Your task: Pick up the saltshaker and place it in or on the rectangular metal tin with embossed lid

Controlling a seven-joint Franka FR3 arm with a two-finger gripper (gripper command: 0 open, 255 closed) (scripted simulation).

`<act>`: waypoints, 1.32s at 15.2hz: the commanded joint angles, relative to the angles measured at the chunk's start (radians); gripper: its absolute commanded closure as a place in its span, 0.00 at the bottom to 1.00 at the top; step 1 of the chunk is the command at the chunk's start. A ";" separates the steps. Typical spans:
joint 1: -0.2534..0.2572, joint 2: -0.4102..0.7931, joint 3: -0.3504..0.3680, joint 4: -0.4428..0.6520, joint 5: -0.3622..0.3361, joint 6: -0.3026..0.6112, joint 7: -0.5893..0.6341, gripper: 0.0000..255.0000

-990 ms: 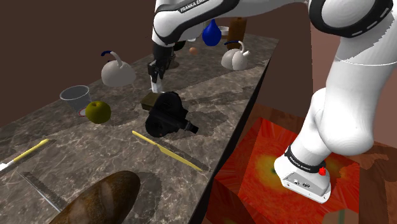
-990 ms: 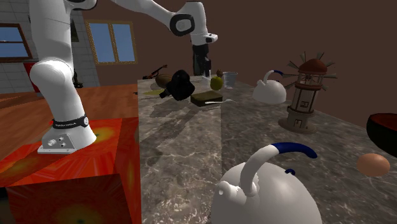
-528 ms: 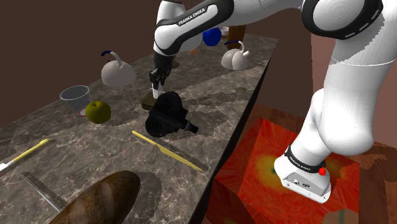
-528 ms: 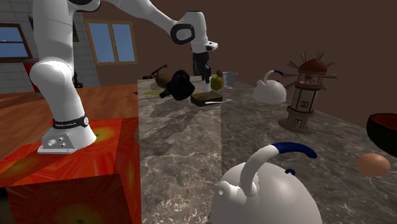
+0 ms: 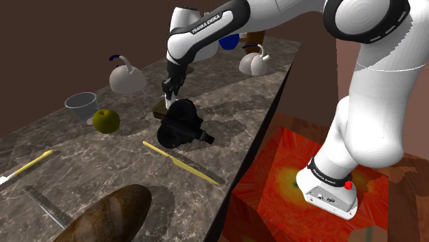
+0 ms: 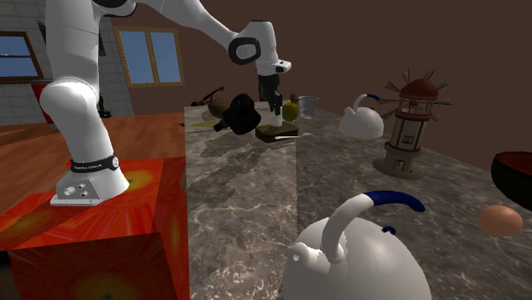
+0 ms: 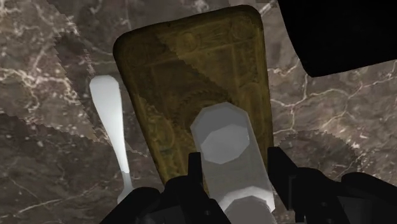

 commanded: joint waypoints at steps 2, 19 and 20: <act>0.000 0.000 0.000 0.000 0.000 0.000 0.000 1.00; 0.000 -0.084 -0.013 0.010 -0.029 -0.093 0.019 0.00; 0.000 -0.084 -0.013 0.010 -0.029 -0.093 0.019 0.00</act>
